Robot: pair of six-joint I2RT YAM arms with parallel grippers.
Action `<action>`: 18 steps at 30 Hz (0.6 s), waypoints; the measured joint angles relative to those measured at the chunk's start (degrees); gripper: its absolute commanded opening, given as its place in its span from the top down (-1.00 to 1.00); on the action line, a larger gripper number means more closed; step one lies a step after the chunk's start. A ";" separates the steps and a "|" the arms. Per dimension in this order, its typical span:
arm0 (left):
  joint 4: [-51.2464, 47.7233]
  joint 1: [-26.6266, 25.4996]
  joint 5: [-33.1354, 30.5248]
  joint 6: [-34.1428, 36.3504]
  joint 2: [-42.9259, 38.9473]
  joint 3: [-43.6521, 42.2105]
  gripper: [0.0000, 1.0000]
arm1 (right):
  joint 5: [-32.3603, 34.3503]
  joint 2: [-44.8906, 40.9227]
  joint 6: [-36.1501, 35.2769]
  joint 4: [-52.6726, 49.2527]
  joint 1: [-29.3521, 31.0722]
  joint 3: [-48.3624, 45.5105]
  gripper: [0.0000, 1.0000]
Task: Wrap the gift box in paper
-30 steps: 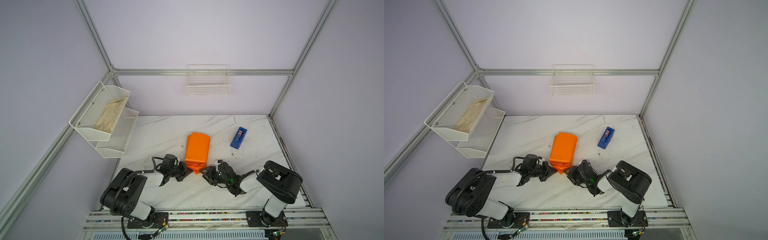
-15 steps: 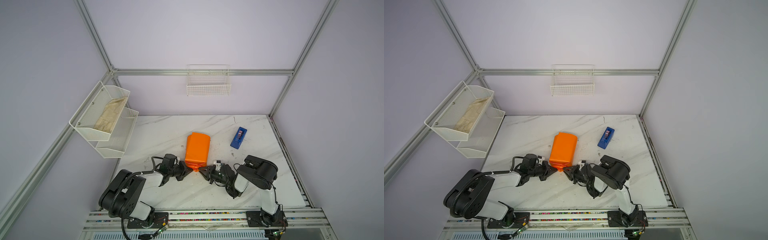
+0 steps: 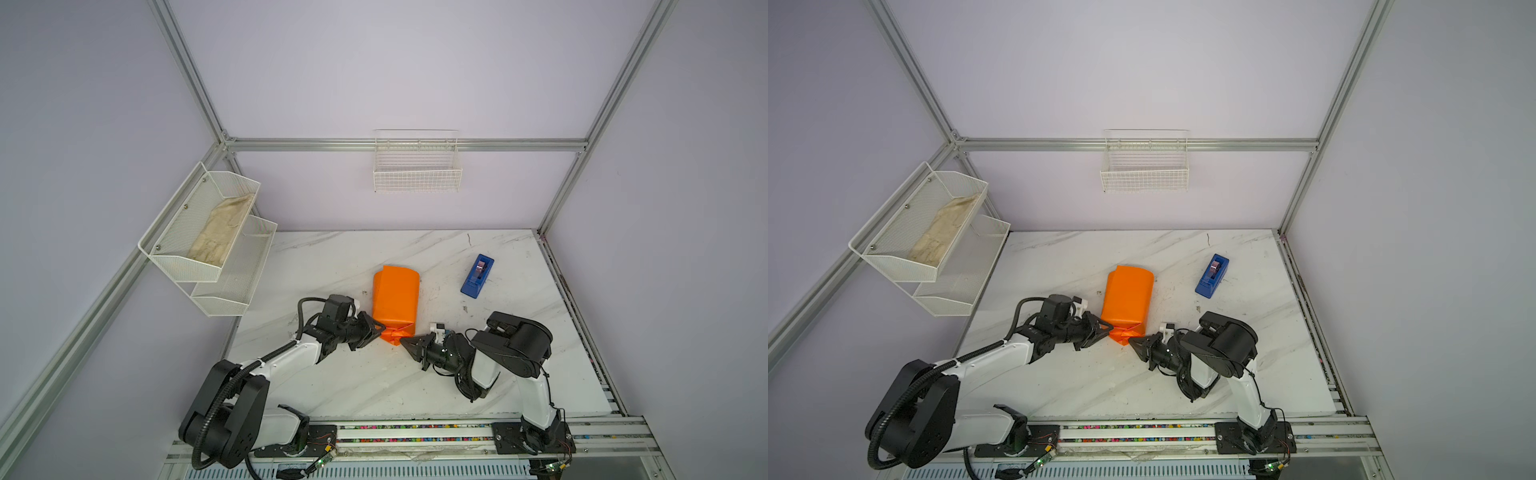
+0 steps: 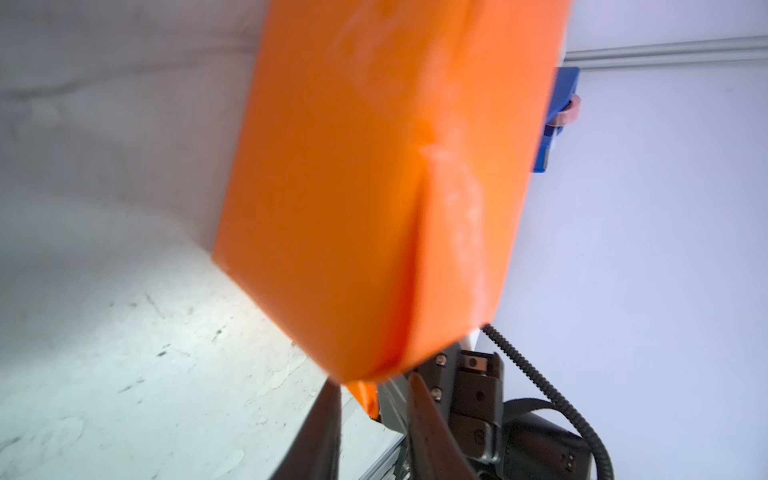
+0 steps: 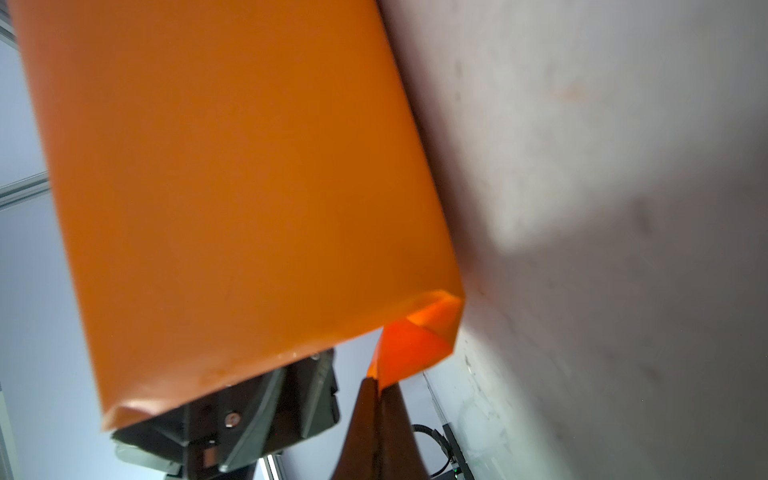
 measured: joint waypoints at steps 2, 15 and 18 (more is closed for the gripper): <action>-6.73 0.02 -1.77 7.65 -0.02 7.21 0.42 | -0.07 -0.42 0.00 0.20 0.00 -0.87 1.00; -25.14 0.00 -2.08 54.64 11.02 30.49 0.08 | -1.31 -2.73 0.02 -0.26 -0.22 -4.22 1.00; -26.34 0.00 -1.60 62.23 11.91 30.49 0.07 | -1.33 -3.74 0.02 -0.85 -0.55 -5.27 1.00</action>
